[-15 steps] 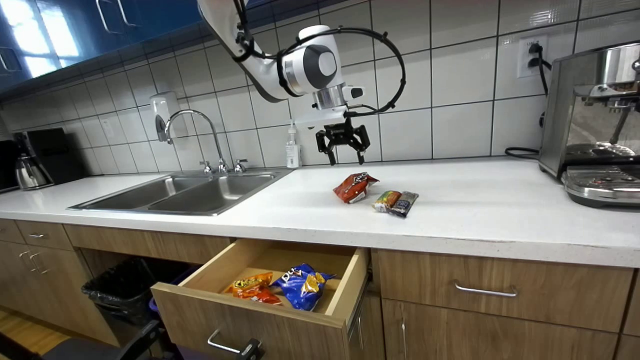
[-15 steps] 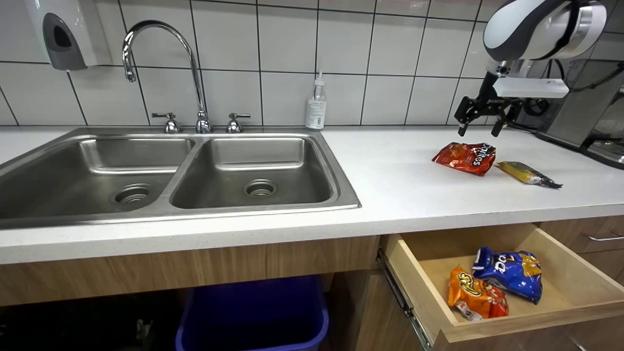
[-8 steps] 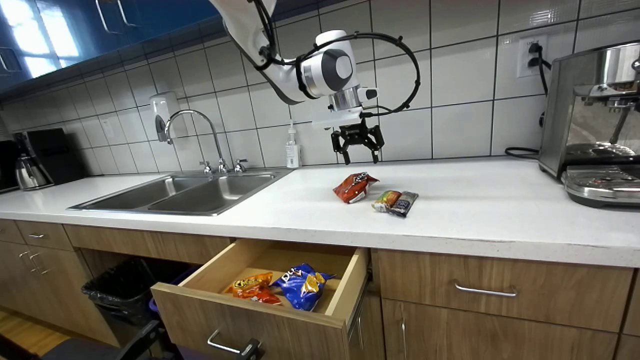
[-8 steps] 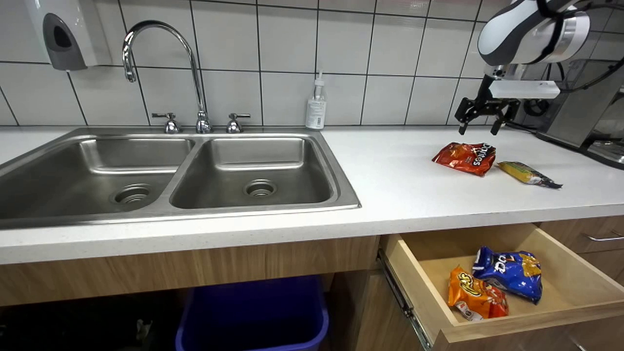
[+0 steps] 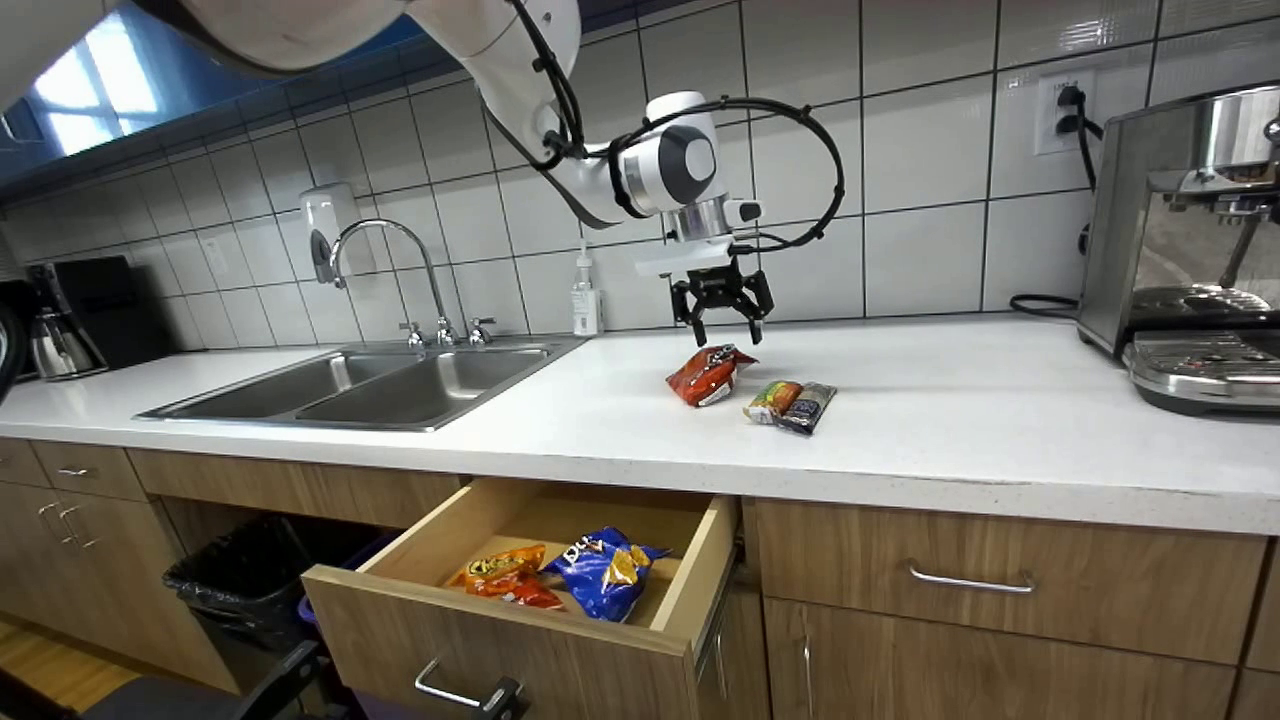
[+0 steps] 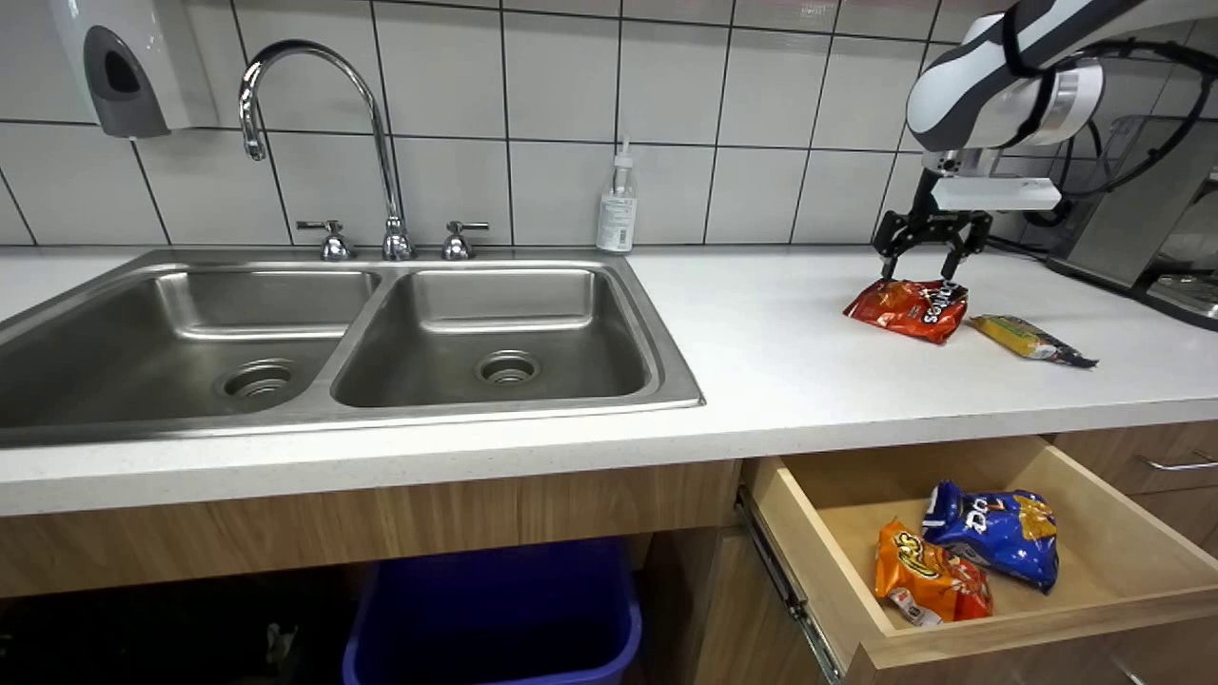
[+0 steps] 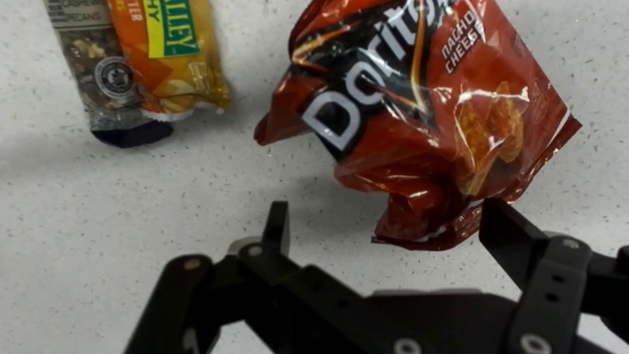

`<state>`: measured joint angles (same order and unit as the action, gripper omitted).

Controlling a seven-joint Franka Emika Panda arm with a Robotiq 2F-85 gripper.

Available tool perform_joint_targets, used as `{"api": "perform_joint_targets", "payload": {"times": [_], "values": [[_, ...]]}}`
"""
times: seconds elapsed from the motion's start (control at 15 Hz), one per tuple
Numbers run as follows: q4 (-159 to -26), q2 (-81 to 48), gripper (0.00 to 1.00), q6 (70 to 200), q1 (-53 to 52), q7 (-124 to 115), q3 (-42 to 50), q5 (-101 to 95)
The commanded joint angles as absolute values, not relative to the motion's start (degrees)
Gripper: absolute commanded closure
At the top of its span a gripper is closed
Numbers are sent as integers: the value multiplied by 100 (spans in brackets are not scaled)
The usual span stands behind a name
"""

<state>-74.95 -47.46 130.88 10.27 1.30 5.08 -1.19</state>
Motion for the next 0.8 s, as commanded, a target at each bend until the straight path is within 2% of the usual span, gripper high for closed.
{"api": "perform_joint_targets", "payload": {"times": [0.0, 0.73], "values": [[-6823, -5131, 0, 12608, 1064, 241, 466, -75], [-6820, -5288, 0, 12434, 945, 171, 390, -64]]}}
